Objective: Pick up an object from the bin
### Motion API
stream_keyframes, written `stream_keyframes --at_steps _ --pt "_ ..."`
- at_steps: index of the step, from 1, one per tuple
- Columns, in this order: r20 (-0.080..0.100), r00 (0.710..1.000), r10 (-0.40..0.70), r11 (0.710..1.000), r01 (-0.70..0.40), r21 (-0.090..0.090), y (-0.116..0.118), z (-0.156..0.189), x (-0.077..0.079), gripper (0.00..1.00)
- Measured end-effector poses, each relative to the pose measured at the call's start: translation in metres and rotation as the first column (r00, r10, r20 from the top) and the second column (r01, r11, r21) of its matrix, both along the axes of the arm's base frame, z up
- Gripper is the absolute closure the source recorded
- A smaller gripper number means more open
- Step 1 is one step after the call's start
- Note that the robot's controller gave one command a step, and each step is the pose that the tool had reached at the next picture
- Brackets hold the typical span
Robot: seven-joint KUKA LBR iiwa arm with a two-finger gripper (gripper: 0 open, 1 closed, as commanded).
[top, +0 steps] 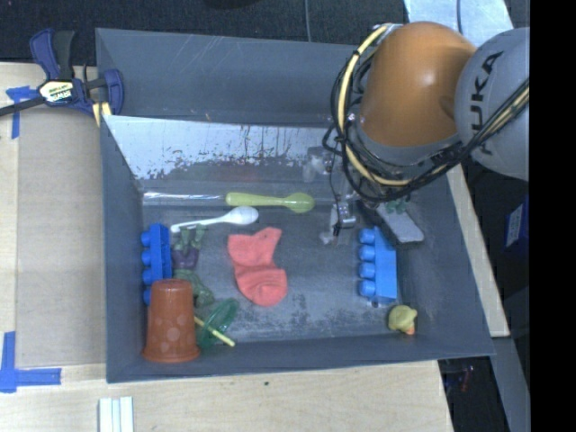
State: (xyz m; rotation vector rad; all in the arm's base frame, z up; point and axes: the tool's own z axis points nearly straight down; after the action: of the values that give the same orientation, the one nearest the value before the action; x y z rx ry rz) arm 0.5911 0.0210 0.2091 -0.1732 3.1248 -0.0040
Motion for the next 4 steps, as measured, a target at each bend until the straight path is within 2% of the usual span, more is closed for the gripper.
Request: stream_keyframes --at_steps 1,2,3,4 --pt "-0.009 0.997 0.080 0.997 -0.080 0.002 0.008 -0.030 -0.017 0.00" --pt "0.004 0.992 0.129 0.992 -0.129 0.000 0.038 -0.074 -0.019 0.00" --pt "-0.007 0.986 0.166 0.986 -0.166 0.003 0.056 -0.112 -0.023 0.00" --pt "-0.002 1.000 -0.030 1.000 0.030 0.003 0.055 -0.123 -0.021 0.00"
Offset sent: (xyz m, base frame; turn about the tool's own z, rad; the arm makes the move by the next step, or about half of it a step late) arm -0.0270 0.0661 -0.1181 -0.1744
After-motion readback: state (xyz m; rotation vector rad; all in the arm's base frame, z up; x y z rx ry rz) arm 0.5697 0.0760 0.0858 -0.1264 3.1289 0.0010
